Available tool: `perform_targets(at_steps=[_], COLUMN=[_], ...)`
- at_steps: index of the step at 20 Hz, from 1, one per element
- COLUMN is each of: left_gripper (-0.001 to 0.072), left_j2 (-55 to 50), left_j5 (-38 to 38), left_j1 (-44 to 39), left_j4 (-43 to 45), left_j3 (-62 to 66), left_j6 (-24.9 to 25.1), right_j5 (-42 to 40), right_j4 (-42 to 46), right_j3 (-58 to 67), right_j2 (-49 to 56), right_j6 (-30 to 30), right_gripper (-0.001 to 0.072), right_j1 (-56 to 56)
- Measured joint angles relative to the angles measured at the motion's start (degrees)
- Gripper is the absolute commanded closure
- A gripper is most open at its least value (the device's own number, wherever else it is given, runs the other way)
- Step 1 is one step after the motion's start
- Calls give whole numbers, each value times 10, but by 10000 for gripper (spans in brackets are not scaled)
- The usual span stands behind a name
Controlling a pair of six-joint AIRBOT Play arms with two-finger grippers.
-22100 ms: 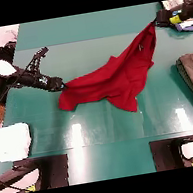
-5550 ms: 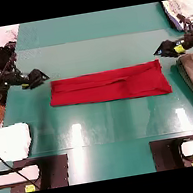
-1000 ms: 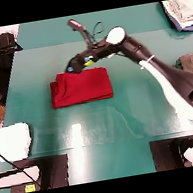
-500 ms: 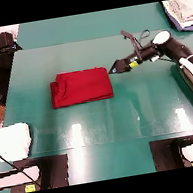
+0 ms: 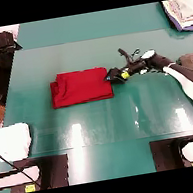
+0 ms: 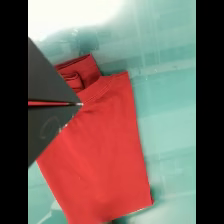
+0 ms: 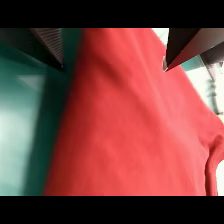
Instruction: Fold the shirts.
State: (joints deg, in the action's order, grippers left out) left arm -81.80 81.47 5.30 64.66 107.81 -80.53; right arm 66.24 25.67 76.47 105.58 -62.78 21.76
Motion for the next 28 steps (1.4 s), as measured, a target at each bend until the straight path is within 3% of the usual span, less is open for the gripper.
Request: perform_targets(at_steps=[1, 3, 6, 7, 11, 15, 22, 28], left_gripper=[679, 679, 679, 679, 679, 679, 679, 679], left_j2=[0, 0, 0, 0, 0, 0, 0, 0], left_j5=[0, 0, 3, 4, 9, 17, -18, -50], left_j1=[0, 0, 0, 0, 0, -14, -110, -164], left_j4=[0, -2, -7, -10, -37, -63, -66, -65], left_j3=[0, 0, 0, 0, 0, 0, 0, 0], left_j6=[0, 2, 3, 4, 4, 6, 14, 15], right_j5=[1, 3, -3, -3, 5, 11, -1, -10], right_j4=[-6, -5, -1, -2, -5, 5, 82, 125], right_j3=[17, 47, 86, 96, 129, 108, 27, 16], right_j2=[16, 40, 66, 71, 73, 6, -186, -249], right_j6=[-2, -7, -11, -11, -14, -17, -55, -70], right_gripper=[38, 327, 653, 685, 695, 696, 699, 699], right_j1=[11, 30, 53, 58, 58, 7, -219, -410])
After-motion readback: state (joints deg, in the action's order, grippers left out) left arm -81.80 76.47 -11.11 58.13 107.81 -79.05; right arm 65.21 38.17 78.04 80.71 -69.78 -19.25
